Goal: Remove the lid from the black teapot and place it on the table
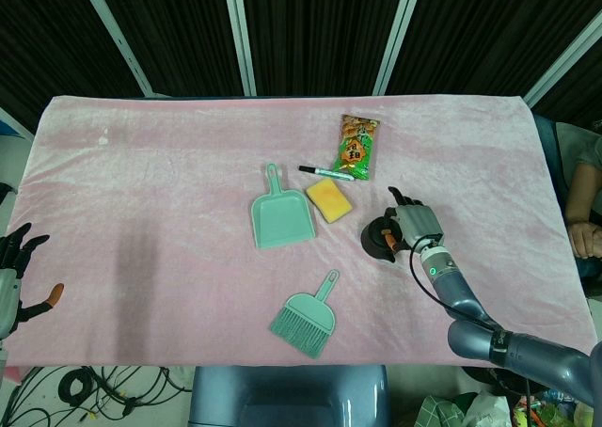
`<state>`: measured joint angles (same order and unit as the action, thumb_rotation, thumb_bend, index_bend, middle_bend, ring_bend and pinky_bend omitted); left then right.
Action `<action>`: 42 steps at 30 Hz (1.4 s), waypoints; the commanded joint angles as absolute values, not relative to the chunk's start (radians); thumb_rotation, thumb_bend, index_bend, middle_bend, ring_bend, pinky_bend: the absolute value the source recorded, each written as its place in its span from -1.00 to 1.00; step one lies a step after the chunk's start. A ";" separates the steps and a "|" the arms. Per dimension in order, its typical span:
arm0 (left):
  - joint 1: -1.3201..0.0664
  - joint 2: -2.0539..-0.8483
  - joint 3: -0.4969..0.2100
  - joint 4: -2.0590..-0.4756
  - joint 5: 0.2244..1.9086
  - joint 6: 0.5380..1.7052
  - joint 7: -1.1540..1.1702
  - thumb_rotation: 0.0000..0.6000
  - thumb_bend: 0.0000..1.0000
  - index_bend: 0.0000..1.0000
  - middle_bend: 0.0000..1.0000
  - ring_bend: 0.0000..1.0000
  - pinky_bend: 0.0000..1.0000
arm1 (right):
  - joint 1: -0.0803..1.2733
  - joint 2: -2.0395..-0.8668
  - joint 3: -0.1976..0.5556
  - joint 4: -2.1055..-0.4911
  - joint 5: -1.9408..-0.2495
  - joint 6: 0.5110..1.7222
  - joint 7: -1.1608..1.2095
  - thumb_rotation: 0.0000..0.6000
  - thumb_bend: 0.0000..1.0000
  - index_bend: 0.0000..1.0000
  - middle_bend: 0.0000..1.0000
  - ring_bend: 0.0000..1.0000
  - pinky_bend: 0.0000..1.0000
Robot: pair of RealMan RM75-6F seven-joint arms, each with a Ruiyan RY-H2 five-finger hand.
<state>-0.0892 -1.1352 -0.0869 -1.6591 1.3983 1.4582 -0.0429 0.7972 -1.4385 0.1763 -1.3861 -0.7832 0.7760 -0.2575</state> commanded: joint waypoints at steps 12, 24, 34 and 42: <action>-0.088 -1.134 -0.086 -1.659 1.399 1.459 -0.045 1.00 -0.40 -0.66 -0.97 -1.00 -1.00 | 0.793 -1.427 0.174 -1.397 -0.790 0.776 -0.250 1.00 -0.18 0.23 -0.95 -0.70 -0.65; -0.089 -1.134 -0.086 -1.660 1.398 1.458 -0.042 1.00 -0.40 -0.65 -0.97 -1.00 -1.00 | 0.790 -1.429 0.172 -1.397 -0.794 0.777 -0.242 1.00 -0.18 0.24 -0.95 -0.70 -0.65; -0.089 -1.134 -0.086 -1.660 1.398 1.458 -0.041 1.00 -0.40 -0.66 -0.97 -1.00 -1.00 | 0.786 -1.427 0.173 -1.399 -0.809 0.780 -0.230 1.00 -0.18 0.24 -0.95 -0.69 -0.65; -0.089 -1.135 -0.087 -1.659 1.398 1.459 -0.042 1.00 -0.40 -0.65 -0.97 -1.00 -1.00 | 0.780 -1.414 0.194 -1.417 -0.840 0.803 -0.200 1.00 -0.18 0.25 -0.95 -0.68 -0.65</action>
<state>-0.0892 -1.1353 -0.0869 -1.6586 1.3978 1.4587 -0.0421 0.7823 -1.4204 0.1878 -1.4099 -0.8341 0.7961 -0.2068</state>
